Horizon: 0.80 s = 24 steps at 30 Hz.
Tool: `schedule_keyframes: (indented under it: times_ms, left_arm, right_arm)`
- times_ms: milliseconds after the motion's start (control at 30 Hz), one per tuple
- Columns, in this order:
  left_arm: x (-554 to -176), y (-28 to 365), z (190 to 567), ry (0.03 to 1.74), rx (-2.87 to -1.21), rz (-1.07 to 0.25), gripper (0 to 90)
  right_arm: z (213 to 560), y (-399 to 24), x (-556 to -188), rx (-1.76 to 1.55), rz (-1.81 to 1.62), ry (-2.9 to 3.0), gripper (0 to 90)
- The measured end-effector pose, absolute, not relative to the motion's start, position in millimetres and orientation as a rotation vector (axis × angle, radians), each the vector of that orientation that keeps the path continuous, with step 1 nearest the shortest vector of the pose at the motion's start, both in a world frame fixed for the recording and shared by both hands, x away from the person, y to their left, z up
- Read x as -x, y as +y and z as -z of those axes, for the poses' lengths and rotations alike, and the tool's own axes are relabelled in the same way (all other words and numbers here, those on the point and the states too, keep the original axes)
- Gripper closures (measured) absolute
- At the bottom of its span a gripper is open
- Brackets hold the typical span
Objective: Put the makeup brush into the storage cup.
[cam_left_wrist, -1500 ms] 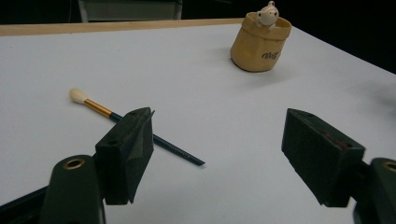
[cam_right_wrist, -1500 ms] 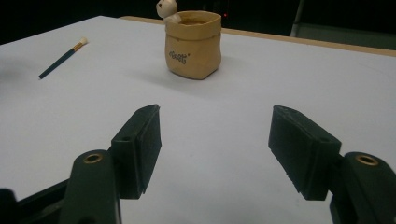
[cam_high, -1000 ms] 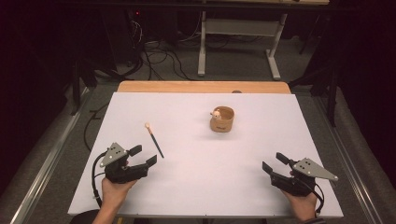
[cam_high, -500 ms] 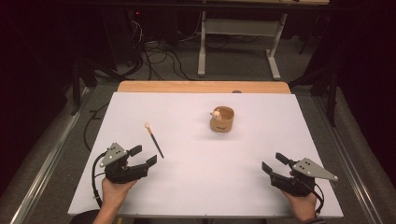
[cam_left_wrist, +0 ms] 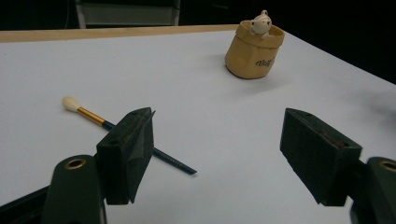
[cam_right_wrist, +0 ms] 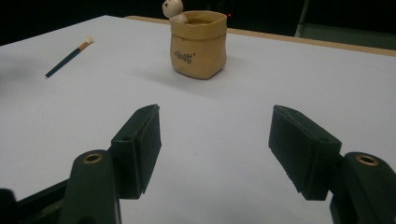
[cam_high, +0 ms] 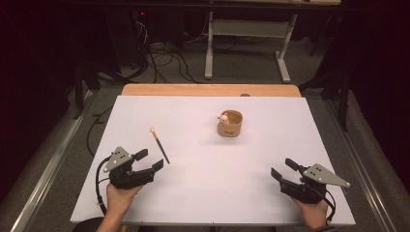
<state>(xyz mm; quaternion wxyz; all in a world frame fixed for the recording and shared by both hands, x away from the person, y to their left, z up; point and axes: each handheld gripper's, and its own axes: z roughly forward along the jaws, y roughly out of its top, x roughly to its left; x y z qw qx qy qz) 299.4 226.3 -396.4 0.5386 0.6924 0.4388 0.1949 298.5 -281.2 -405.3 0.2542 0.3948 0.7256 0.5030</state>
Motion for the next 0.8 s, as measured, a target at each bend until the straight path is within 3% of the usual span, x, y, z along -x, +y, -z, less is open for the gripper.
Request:
schedule_keyframes:
  times_ms: [800]
  left_arm:
    - [-313,211,380,1.019,-1.664,-0.465,24.7]
  right_arm:
    - [405,-282,-299,-1.067,-1.374,1.969,35.9]
